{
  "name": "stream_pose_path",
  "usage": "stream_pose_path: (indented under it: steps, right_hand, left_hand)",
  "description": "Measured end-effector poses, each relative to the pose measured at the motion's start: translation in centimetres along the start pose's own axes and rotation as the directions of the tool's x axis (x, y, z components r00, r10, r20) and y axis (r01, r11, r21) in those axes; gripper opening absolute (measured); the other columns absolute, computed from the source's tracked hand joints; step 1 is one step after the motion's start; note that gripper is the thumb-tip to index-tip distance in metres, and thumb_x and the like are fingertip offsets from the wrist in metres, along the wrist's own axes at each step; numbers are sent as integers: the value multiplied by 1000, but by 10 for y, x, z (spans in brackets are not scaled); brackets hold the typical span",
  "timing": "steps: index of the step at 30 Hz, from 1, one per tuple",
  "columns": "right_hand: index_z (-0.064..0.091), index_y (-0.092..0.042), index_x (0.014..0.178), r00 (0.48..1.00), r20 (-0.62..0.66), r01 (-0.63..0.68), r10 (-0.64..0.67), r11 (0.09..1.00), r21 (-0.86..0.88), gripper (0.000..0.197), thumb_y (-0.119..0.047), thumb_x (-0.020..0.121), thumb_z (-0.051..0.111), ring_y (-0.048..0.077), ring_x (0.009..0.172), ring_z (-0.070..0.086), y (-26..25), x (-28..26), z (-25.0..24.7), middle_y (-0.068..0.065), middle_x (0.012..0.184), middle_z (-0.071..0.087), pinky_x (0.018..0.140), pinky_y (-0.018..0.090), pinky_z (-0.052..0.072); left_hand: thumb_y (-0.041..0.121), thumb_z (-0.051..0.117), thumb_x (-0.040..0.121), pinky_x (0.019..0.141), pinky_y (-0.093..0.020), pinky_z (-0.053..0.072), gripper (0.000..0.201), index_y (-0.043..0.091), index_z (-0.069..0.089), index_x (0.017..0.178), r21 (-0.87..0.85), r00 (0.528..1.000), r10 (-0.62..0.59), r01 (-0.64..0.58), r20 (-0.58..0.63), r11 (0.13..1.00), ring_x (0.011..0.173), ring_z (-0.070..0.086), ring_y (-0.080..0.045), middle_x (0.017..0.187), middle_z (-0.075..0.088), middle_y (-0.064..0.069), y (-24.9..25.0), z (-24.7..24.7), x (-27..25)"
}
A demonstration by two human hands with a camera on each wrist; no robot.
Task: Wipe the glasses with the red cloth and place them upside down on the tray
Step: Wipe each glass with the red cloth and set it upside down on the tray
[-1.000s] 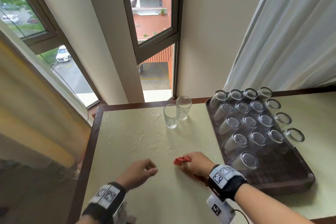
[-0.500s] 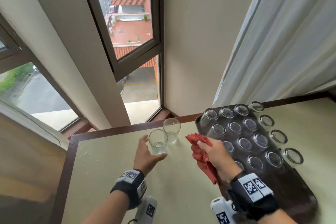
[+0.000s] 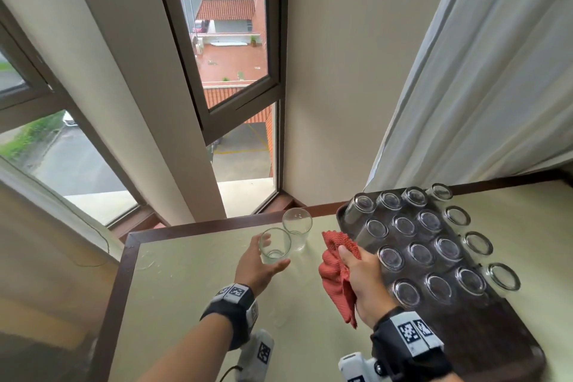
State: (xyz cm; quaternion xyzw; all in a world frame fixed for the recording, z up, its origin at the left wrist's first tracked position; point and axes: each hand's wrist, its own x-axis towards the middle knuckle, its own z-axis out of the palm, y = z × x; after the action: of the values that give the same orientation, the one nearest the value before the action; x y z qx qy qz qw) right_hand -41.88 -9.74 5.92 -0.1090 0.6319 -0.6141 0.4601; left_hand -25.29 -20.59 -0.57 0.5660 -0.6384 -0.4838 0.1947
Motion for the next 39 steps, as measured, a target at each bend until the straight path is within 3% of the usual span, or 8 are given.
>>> stream_pose_path:
  steps: [7,10,15,21,27,32,37,39]
  right_hand:
    - [70,-11,97,988,81,146,-135,979,-143,18,-12,101,52,26,77,64,8,-23,13,13,85,71,70,36,48]
    - [70,-21,99,950,188,289,-250,930,-228,16,-17,101,54,23,79,64,2,-41,24,3,85,73,69,27,49]
    - [56,-39,127,780,482,547,-399,809,-214,33,-23,98,56,-5,110,62,-10,-86,40,-11,131,63,89,10,47]
    - [34,-44,149,556,693,712,-458,693,-113,83,-80,77,53,-9,142,27,-9,-120,39,-30,158,19,109,12,33]
    - [41,-47,135,595,619,612,-512,788,64,52,-63,88,56,14,133,50,-19,-141,60,-14,150,42,106,36,48]
    - [31,-35,145,616,562,617,-552,782,93,55,-35,93,46,5,125,55,-35,-146,77,-34,132,52,103,31,50]
    - [35,-38,149,601,583,646,-546,762,47,54,-40,96,47,9,139,43,-28,-162,86,-20,149,44,116,45,37]
    - [33,-44,149,575,599,690,-557,724,10,55,-40,95,44,11,143,37,-20,-168,85,-13,154,40,118,46,34]
  left_hand:
    - [67,78,48,82,-26,48,86,27,55,120,-291,995,-49,72,87,954,104,66,-16,115,67,-3,5,-12,-37]
    - [66,77,62,76,-28,47,85,25,48,131,-419,990,-27,84,141,904,97,70,-18,111,70,-7,21,-16,-64]
    - [60,74,76,80,-34,49,70,26,43,128,-605,1000,20,-10,10,796,89,71,-16,102,76,-5,52,-22,-113]
    - [64,54,91,78,-38,56,60,20,46,130,-737,999,22,-37,-30,675,106,68,-29,121,66,-11,85,-41,-159]
    - [60,55,89,77,-35,59,54,19,54,125,-704,987,105,-158,-118,693,102,71,-21,117,70,-8,94,-53,-182]
    - [59,50,94,90,-36,58,45,27,58,126,-675,976,172,-219,-136,705,113,67,-14,122,70,2,97,-58,-201]
    - [59,46,93,92,-39,58,61,24,40,143,-674,953,159,-296,-259,677,114,67,-18,130,64,-7,92,-68,-206]
    - [52,37,97,76,-29,61,53,23,38,142,-677,948,142,-303,-284,671,103,71,-20,120,68,-10,91,-77,-207]
